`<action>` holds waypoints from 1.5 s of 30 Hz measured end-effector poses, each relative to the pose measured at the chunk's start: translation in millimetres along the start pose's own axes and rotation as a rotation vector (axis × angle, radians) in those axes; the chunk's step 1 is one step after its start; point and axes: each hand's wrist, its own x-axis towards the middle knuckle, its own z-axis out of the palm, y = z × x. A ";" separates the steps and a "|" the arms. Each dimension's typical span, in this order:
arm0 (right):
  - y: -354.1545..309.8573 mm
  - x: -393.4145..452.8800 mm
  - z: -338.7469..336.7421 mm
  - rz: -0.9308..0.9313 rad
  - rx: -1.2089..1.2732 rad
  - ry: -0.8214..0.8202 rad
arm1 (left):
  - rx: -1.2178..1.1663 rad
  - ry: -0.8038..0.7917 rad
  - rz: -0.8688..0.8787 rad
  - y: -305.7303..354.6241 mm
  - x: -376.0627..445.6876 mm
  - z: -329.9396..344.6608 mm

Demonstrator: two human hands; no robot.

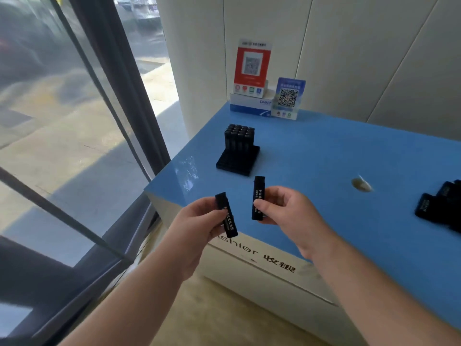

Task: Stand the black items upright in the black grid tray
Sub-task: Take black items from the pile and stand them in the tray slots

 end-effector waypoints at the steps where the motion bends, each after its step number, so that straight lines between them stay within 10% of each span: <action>1: -0.5 3.3 7.6 -0.007 0.003 -0.001 | -0.025 -0.003 0.005 2.5 3.3 -7.4; 28: -14.0 181.6 28.8 -0.071 -0.079 0.312 | 0.328 0.038 0.165 57.3 230.4 -49.2; 45: -3.5 215.3 70.8 0.003 -0.166 0.649 | 0.831 -0.309 0.484 46.7 322.1 -62.7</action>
